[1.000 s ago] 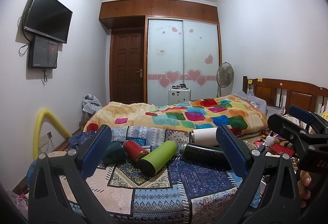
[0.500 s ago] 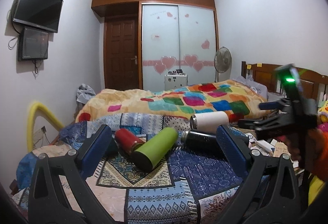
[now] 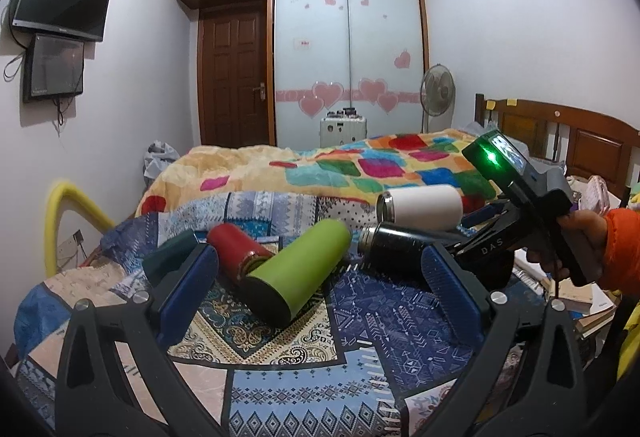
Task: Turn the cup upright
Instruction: 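Move the right gripper down over the lying black thermos bottle, then close the right gripper around the black thermos body and lift it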
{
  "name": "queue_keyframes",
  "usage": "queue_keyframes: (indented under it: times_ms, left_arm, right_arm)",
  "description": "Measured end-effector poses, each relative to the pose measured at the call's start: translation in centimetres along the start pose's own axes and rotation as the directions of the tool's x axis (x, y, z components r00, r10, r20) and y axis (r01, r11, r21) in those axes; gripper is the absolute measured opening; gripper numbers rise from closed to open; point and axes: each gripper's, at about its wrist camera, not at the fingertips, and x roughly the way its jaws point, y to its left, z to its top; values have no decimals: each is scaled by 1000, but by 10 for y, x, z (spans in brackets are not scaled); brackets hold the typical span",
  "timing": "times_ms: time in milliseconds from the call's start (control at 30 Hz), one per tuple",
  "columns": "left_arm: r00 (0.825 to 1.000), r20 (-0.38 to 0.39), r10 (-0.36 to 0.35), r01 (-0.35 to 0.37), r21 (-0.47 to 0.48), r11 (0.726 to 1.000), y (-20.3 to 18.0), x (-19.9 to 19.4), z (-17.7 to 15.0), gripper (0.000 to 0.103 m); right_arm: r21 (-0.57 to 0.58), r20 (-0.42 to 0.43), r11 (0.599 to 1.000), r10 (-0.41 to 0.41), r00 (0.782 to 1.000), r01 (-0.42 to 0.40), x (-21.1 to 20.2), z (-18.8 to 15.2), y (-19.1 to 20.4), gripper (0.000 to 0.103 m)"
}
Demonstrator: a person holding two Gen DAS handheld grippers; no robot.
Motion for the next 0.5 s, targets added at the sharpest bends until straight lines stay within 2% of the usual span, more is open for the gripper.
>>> queue_keyframes:
  times_ms: [67,233,400,467,500]
  left_arm:
    - [1000,-22,-6,6,-7,1000,0,9,-4,103]
    - [999,-47,-15,14,-21,1000,2,17,-9,103]
    - [999,-42,-9,8,-31,999,6,16,-9,103]
    - [999,-42,-6,5,-35,999,7,16,-9,103]
    - [999,-41,-4,3,-37,999,7,16,-9,103]
  right_arm:
    - [-10,-37,1000,27,999,-28,6,-1,1,91]
    - [-41,-91,998,50,995,-54,15,-2,6,85]
    - [-102,-146,995,-14,989,-1,25,-2,14,82]
    - [-93,-146,995,-31,989,18,24,-2,14,73]
    - [-85,-148,996,-26,989,14,24,-2,13,72]
